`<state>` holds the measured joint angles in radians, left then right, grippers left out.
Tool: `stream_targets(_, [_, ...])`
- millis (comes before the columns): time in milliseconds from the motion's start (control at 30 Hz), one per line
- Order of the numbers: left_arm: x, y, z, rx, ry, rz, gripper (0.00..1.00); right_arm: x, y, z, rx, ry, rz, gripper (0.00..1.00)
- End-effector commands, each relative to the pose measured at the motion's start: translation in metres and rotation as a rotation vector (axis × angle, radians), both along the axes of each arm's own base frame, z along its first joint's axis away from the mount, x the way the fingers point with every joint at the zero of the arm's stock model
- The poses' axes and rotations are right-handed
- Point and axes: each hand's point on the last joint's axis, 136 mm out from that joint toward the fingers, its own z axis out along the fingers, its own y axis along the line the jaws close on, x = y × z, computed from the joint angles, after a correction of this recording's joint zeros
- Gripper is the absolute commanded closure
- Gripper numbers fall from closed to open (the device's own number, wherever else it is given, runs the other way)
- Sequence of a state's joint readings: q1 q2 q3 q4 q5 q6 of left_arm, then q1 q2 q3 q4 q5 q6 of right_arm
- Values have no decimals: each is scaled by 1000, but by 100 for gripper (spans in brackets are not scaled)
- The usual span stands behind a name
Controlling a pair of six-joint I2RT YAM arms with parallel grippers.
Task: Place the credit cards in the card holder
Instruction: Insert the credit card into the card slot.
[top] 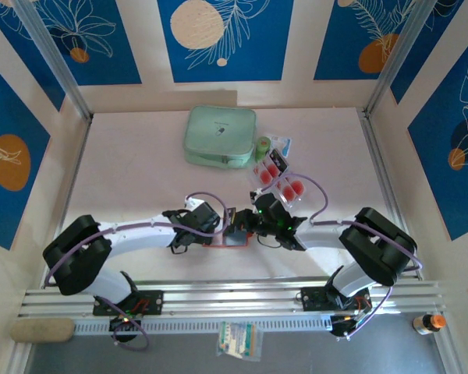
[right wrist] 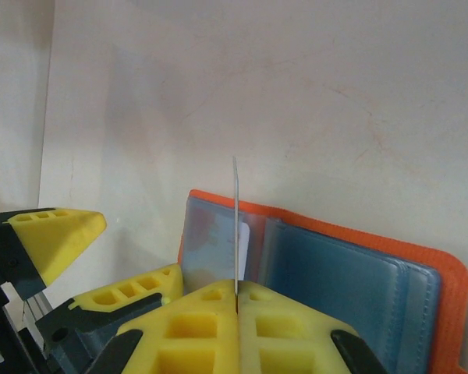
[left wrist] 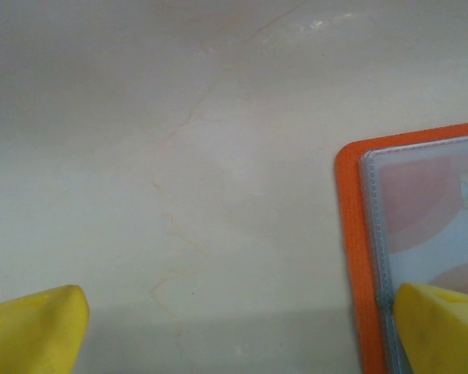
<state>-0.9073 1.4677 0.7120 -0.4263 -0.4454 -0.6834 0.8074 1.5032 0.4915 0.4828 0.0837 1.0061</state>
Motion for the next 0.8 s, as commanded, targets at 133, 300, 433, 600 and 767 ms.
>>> stream_targets(133, [-8,13,-5,35,21,15,0,3,7,-1,31,-1,-22,100])
stream_targets(300, [-9,14,-5,33,20,17,0,1,6,-5,23,9,-21,100])
stream_targets(433, [-9,14,-6,34,21,17,0,-1,3,-10,10,16,-26,100])
stream_targets(600, [-9,14,-5,34,19,15,0,-6,-2,-16,-4,22,-34,100])
stream_targets(767, [-9,14,-5,32,18,17,0,-10,-3,-19,-15,22,-31,100])
